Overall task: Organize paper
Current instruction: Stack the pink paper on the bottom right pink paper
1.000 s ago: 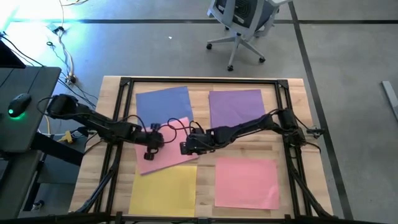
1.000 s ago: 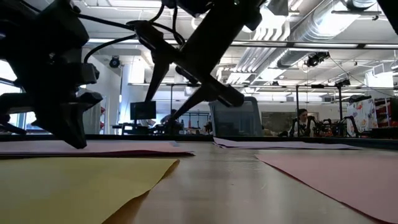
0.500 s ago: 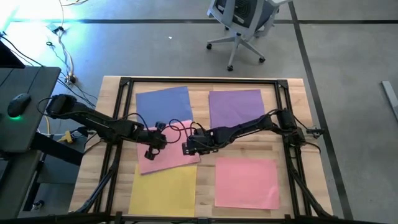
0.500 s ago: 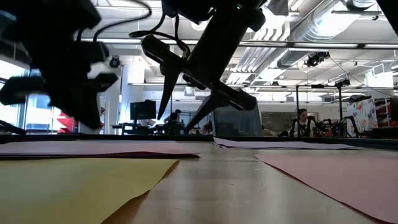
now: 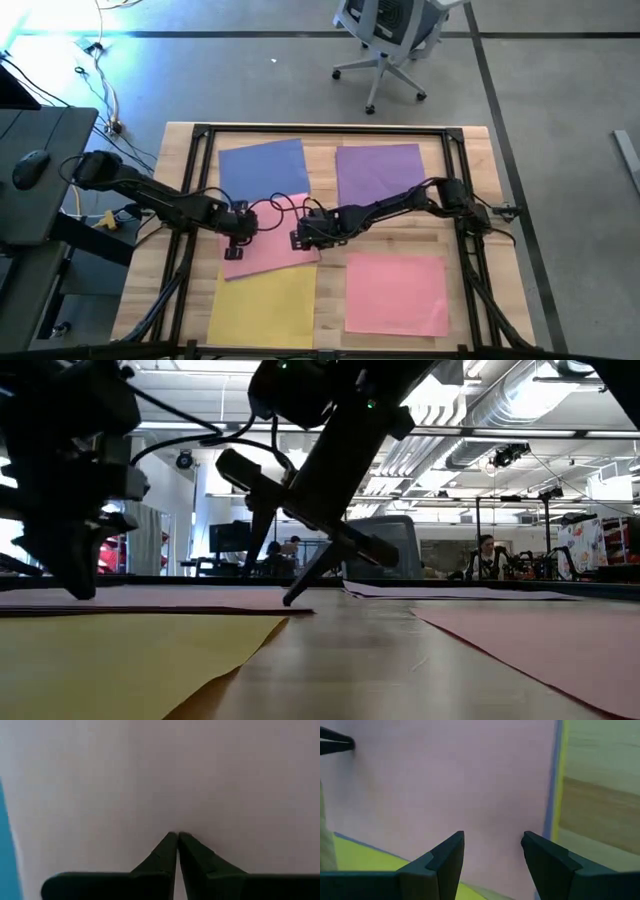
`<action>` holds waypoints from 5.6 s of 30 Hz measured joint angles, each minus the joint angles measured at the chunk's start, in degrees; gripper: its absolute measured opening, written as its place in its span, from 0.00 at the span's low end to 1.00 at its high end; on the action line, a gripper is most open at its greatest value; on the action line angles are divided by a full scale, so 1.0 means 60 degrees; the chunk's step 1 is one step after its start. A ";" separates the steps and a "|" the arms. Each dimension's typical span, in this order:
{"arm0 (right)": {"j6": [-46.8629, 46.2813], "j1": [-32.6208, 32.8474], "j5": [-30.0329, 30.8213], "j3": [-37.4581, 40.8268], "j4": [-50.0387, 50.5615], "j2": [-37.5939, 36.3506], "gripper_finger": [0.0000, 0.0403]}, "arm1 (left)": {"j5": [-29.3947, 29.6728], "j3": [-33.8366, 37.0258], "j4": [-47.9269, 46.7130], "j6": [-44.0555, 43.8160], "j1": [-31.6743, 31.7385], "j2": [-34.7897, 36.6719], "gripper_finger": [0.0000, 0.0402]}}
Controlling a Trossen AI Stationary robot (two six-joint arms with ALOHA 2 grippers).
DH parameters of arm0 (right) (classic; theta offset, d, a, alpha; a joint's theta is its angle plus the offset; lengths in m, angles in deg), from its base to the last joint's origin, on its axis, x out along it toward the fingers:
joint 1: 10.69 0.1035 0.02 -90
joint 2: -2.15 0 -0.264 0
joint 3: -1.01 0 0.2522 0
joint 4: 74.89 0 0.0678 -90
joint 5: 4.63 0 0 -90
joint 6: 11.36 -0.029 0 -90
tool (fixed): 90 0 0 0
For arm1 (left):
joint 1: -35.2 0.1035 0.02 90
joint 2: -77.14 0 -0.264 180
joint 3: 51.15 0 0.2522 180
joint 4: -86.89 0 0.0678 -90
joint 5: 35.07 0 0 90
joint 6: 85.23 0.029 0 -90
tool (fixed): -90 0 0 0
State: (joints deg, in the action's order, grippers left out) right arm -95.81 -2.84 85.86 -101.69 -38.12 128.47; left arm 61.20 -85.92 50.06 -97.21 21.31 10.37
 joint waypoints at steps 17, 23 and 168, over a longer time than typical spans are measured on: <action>0.0475 0.0002 -0.0020 0.0018 -0.1876 0.0306 0.47 | -0.0092 0.0351 0.1528 -0.0062 0.0000 -0.0115 0.00; 0.0761 0.0004 -0.0257 0.0026 -0.2018 0.0074 0.47 | -0.0096 0.0342 0.1437 0.0013 0.0000 -0.0141 0.00; -0.0097 0.0208 -0.0699 0.2160 -0.1790 -0.1461 0.75 | 0.0046 0.0393 0.1818 0.0023 0.0000 -0.0164 0.00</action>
State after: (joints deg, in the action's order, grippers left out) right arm -96.39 -1.59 81.66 -88.73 -48.87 119.71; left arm 61.48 -83.56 60.97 -97.07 21.31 9.39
